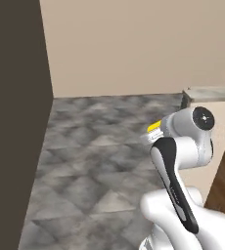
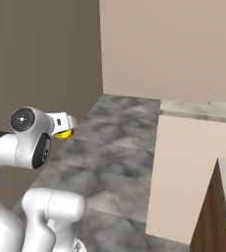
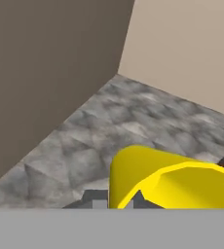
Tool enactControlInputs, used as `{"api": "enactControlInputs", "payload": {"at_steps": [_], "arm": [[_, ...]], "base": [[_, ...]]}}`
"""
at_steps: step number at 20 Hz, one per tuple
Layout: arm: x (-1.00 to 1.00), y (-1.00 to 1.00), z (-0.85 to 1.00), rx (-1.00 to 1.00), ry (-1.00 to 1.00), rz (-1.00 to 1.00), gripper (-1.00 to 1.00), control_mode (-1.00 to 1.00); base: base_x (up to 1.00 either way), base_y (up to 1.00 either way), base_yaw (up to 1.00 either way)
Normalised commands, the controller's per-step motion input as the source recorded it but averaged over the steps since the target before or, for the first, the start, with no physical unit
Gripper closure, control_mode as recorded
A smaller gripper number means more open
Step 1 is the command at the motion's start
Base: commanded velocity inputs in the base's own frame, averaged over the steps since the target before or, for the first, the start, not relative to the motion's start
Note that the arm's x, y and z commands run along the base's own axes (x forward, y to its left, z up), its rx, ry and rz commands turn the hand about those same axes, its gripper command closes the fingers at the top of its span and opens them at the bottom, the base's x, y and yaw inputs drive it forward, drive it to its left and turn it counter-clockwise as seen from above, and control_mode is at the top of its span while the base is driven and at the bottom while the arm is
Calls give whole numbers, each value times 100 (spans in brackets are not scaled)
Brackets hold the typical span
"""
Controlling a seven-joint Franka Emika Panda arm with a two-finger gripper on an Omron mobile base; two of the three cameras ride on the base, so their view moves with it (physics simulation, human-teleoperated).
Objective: Place the pitcher and cup on the dining counter for serving.
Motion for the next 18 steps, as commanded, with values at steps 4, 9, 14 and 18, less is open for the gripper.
{"api": "enactControlInputs", "payload": {"at_steps": [4,9,14,18], "arm": [[0,0,0,0,0,0,100,100],[0,0,0,0,0,0,100,100],[0,0,0,0,0,0,100,100],[0,0,0,0,0,0,100,100]], "base": [[100,100,-49],[100,100,-54],[100,99,-59],[93,91,-65]]}}
